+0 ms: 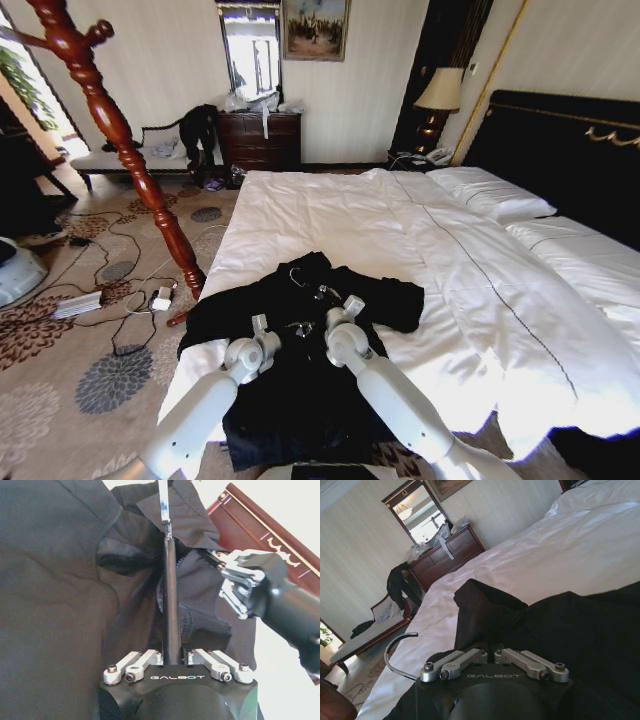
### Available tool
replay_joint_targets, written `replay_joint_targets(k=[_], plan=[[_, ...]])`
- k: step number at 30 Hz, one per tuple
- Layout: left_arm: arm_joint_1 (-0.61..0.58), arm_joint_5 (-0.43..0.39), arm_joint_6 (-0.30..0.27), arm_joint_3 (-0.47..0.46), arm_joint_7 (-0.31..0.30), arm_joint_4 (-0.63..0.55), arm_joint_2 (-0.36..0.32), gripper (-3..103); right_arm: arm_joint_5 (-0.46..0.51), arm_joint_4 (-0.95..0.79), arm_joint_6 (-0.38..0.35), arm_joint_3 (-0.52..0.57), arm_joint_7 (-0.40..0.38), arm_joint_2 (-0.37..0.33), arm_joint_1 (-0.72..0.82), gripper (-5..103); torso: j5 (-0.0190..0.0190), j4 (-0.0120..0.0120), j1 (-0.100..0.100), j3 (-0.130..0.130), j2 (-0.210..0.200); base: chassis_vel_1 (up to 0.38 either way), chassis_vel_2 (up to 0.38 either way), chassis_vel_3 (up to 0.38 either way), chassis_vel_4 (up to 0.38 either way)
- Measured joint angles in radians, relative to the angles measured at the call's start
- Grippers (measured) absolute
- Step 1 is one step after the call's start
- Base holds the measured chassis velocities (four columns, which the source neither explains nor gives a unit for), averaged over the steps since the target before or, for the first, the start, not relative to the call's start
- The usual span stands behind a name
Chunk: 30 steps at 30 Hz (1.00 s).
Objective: Pick up the clothes from the bed and hang them on the clothes hanger.
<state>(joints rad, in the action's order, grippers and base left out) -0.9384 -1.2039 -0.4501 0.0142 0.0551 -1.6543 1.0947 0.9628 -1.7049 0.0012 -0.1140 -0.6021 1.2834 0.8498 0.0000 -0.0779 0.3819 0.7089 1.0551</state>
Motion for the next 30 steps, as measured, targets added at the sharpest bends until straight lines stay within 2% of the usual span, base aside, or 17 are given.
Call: replay_joint_targets(k=[3,8,12,20,30], plan=[[-0.047,-0.055,-0.029,-0.004,-0.014,-0.071,-0.03,17,-0.005,-0.003,0.002,0.0,0.002,0.0,0.001,1,-0.0001,0.0,0.0,0.0,0.0,0.0,0.0,0.0,0.0],[-0.108,-0.084,-0.048,-0.004,-0.022,-0.134,-0.064,17,-0.009,-0.012,0.006,0.002,0.006,0.0,0.003,1,-0.0001,0.0002,0.0,0.0,0.0,0.0,0.0,0.0,0.0],[-0.126,-0.091,-0.056,-0.008,-0.022,-0.14,-0.071,17,-0.011,-0.023,0.014,0.006,0.014,0.0,0.009,1,-0.0001,0.0002,0.0,0.0,0.0,0.0,0.0,0.0,0.0],[-0.052,-0.116,-0.079,-0.004,-0.022,-0.046,0.003,17,-0.018,-0.044,0.019,0.004,0.017,-0.01,0.035,1,0.0,-0.0002,0.0,0.0,0.0,0.0,0.0,0.0,0.0],[0.025,-0.138,-0.094,0.016,-0.025,0.034,0.032,17,-0.027,-0.044,0.019,0.0,0.021,-0.005,0.045,1,0.0,0.0,0.0,0.0,0.0,0.0,0.0,0.0,0.0]])
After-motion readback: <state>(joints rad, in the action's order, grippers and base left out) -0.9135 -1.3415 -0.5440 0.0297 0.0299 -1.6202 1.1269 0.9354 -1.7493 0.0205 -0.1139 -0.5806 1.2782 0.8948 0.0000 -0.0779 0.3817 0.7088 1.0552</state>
